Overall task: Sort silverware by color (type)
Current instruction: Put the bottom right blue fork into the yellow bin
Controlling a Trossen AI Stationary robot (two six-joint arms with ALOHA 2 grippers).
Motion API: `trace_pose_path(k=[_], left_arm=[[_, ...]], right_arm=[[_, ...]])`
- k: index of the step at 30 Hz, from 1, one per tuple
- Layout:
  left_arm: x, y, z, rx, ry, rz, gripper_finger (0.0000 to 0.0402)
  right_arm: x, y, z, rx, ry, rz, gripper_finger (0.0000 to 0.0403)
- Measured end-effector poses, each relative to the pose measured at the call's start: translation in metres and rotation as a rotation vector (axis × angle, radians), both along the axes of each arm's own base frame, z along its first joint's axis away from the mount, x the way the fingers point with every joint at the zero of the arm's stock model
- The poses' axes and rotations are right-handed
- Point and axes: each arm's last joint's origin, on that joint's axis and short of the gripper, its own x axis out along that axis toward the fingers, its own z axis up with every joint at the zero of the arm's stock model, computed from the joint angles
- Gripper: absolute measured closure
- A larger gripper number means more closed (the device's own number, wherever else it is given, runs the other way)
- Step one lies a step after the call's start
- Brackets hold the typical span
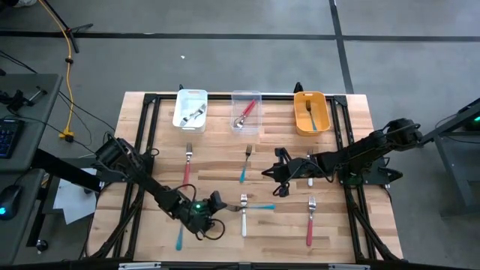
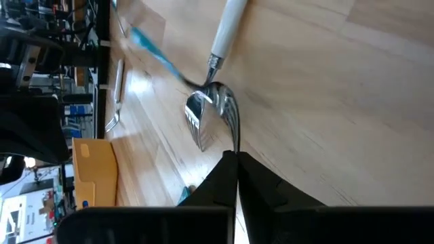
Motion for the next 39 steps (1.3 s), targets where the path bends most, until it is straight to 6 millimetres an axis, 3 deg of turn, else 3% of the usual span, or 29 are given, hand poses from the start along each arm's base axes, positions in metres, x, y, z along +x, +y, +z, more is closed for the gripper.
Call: trace_pose_path(k=[8,19,25,33,39], left_arm=[[0.004,-0.002,0.005,0.070,0.022,0.038,0.0401],[0.019,0.008,0.014,0.225,-0.012,0.106,0.0401],[0.030,0.013,0.021,0.276,-0.013,0.109,0.0402],[0.047,0.023,0.032,0.283,-0.023,0.131,0.0401],[0.048,0.026,0.032,0.288,-0.017,0.131,0.0401]], right_arm=[[-0.001,0.001,-0.001,0.118,0.000,-0.060,0.0392],[-0.001,0.027,0.009,0.280,-0.032,-0.046,0.0257],[0.008,0.034,0.016,0.268,-0.015,-0.030,0.0230],[0.047,0.037,-0.004,0.235,0.207,-0.095,0.0230],[0.076,0.033,-0.006,0.215,0.341,-0.165,0.0233]])
